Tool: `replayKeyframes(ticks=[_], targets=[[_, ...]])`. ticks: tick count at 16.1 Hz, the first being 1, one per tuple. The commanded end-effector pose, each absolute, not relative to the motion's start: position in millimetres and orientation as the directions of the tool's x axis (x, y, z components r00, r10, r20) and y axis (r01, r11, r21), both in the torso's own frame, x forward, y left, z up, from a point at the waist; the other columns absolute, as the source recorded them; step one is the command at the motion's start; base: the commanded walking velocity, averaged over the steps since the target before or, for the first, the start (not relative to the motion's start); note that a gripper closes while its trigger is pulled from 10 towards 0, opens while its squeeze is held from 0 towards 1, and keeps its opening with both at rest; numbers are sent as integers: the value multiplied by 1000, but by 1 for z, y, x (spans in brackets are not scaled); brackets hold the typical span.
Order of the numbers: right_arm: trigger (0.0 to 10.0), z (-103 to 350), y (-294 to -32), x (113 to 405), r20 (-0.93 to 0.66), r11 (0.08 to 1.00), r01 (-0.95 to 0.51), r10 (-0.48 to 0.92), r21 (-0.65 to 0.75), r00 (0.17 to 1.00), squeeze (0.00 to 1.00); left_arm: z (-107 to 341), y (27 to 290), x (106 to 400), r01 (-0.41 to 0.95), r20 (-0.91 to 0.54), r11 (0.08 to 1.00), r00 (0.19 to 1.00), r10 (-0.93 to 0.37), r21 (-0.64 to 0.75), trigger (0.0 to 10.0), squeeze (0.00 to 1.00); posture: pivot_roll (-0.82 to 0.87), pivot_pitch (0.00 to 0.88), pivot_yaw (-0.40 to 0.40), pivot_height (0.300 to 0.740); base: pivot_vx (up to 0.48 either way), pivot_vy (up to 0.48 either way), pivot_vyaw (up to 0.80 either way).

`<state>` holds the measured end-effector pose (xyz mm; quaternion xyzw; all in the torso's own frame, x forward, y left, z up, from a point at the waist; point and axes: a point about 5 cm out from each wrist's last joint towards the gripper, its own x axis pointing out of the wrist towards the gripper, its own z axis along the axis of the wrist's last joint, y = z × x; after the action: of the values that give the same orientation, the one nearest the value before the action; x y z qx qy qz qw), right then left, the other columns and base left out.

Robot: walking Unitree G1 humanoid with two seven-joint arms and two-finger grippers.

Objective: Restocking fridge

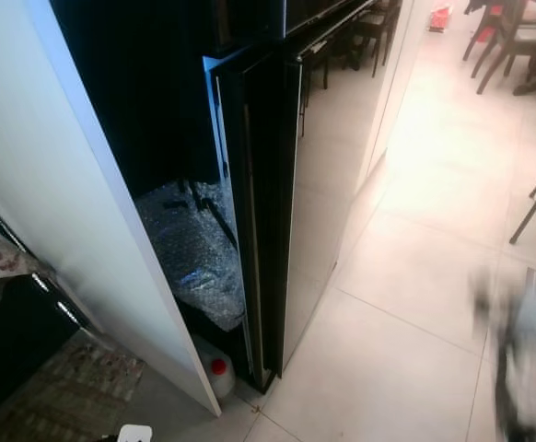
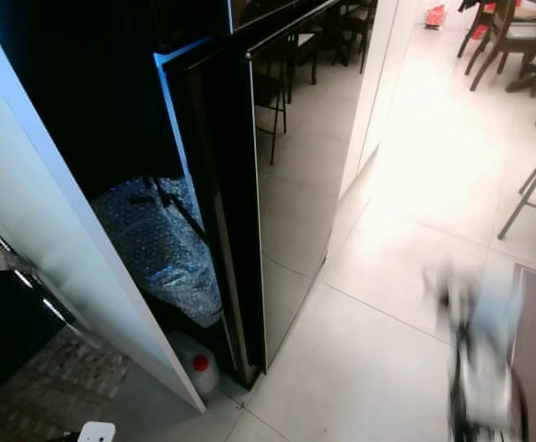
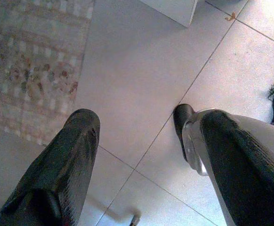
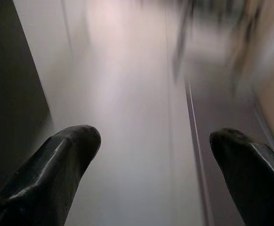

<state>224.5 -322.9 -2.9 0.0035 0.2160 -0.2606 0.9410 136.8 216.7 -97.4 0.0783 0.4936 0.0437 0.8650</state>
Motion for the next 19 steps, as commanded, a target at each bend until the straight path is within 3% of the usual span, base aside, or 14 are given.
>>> replayKeyframes(ticks=[1, 2, 4, 5, 7, 9, 19], targets=[[10000, -28, -310, 206, -539, 869, 484, -456, -100, 708, 0, -98, 220, 134, 1, -850, 983, 502, 159, 184, 10000, 0, -102, 0, 24, 740, 0, 0, 0], [10000, -57, -288, 176, -683, 905, 412, -369, -108, 630, 0, -98, 220, 134, 0, -851, 983, 501, 160, 184, 10000, 0, -101, 0, 30, 740, 0, 0, 0], [10000, -86, -258, 140, -817, 937, 332, -275, -109, 507, 0, -98, 221, 133, 1, -852, 983, 499, 159, 183, 10000, 0, -79, 0, 33, 740, 0, 0, 0], [10000, -89, -253, 136, -833, 942, 320, -257, -102, 490, 0, -98, 221, 133, 0, -852, 983, 498, 159, 183, 10000, 0, -77, 0, 33, 740, 0, 0, 0], [10000, -95, -229, 136, -846, 968, 237, -196, -86, 497, 0, -98, 222, 131, -4, -854, 984, 496, 158, 179, 10000, 0, -82, 0, 36, 740, 0, 0, 787], [10000, -97, -223, 135, -858, 975, 210, -167, -70, 486, 0, -98, 222, 131, 1, -855, 984, 494, 155, 178, 10000, 0, -74, 0, 34, 740, 0, 0, 800], [10000, -97, -218, 139, -862, 983, 175, -140, -61, 487, 0, -98, 222, 132, 3, -854, 985, 497, 150, 175, 10000, 0, -70, 1, 36, 740, 0, 0, 800]])
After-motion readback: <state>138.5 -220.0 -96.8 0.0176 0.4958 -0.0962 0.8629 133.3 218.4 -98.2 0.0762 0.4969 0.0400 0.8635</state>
